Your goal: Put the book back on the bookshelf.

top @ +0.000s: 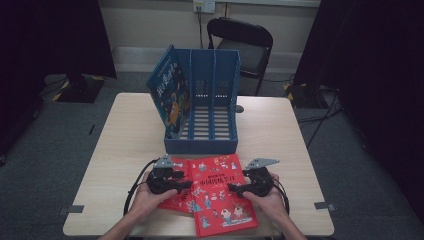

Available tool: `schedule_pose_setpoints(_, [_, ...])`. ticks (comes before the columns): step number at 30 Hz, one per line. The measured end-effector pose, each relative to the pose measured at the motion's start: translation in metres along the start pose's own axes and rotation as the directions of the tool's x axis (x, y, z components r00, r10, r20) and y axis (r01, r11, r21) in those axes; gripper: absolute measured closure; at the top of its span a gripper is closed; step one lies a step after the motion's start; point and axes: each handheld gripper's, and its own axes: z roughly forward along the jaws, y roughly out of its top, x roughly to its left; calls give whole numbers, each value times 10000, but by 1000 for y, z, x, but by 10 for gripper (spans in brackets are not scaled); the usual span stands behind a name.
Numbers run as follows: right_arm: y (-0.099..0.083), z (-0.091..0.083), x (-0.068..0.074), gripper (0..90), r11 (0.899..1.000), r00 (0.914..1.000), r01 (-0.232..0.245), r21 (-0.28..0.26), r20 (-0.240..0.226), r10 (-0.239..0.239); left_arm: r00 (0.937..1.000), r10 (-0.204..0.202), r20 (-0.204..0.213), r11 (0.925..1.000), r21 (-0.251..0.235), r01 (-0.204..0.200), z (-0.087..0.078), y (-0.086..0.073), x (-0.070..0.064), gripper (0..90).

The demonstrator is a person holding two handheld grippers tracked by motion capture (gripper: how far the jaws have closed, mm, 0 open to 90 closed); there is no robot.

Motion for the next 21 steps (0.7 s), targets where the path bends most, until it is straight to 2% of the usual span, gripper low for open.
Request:
schedule_pose_setpoints(2, [-1, 0, 0, 135, 9999, 9999, -113, 2, -35, 113, 9993, -38, 381, 10000, -20, 38, 2, 0, -2, 409])
schedule_pose_setpoints(6, [-2, 0, 3, 126, 9998, 9998, -179, -38, 22, 179, 9992, 253, 300, 9997, -74, -251, 8, 2, -7, 409])
schedule_pose_setpoints(8, [-2, 1, 1, 120, 9995, 9995, -300, 93, -133, 302, 9991, 405, 126, 9992, -38, -405, 10, 3, -10, 409])
schedule_pose_setpoints(9, [-2, 2, 0, 114, 9994, 9992, -328, 144, -237, 331, 9994, 339, 83, 9994, -2, -339, 11, 5, -11, 404])
schedule_pose_setpoints(17, [-5, -2, 2, 118, 9998, 9998, -181, 75, -85, 182, 9996, 268, 56, 9996, -109, -268, 14, 7, -9, 422])
schedule_pose_setpoints(19, [-5, -4, 4, 119, 9995, 9997, -240, 225, 36, 239, 9996, 283, 89, 9994, -208, -281, 17, 8, -8, 423])
schedule_pose_setpoints(21, [-5, -8, 8, 118, 9981, 9985, -451, 428, 345, 436, 9995, 302, 128, 9993, -234, -299, 20, 10, -7, 424])
